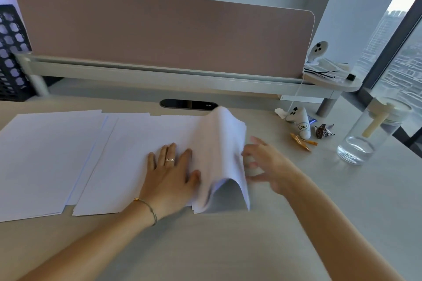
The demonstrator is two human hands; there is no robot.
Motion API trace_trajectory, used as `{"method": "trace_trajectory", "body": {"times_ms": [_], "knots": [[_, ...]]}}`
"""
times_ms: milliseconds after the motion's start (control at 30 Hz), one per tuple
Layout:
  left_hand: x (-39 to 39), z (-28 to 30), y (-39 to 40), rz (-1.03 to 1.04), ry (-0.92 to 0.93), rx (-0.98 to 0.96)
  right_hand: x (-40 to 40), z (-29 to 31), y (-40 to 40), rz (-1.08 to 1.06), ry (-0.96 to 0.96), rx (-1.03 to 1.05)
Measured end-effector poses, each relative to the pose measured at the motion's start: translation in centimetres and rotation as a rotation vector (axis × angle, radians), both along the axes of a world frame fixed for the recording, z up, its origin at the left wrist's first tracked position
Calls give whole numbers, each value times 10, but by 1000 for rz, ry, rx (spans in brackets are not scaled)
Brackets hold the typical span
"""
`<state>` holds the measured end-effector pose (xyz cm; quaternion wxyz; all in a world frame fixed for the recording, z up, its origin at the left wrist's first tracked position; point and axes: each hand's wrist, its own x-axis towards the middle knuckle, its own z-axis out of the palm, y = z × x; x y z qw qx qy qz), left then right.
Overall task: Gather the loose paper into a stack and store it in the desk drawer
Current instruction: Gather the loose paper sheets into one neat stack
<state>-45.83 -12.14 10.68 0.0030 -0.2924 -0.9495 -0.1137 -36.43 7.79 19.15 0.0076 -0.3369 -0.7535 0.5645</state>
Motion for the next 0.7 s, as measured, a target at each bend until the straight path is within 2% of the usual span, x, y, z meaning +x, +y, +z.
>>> {"method": "trace_trajectory", "body": {"times_ms": [133,200,267,367,467,500,533,600,700], "knots": [[2,2,-3,-22,-1,35,-15,-8,-7,-92,122,-264],[0,2,-3,-23,-9,52,-16,-3,1,-150,117,-427],[0,2,-4,-25,-19,70,-10,6,14,-182,121,-502],[-1,6,-1,-24,-104,162,-5,6,35,-189,130,-478],[-8,26,-7,-35,-302,367,-6,10,38,-137,106,-415],[-12,30,-13,-46,-317,399,-6,11,36,-132,90,-383],[-17,30,-20,-52,-278,376,-7,12,34,-129,83,-372],[-25,22,-36,-45,-140,192,-10,13,31,-109,112,-411],[-24,8,-46,-42,-84,55,-13,10,22,-94,152,-494]]}}
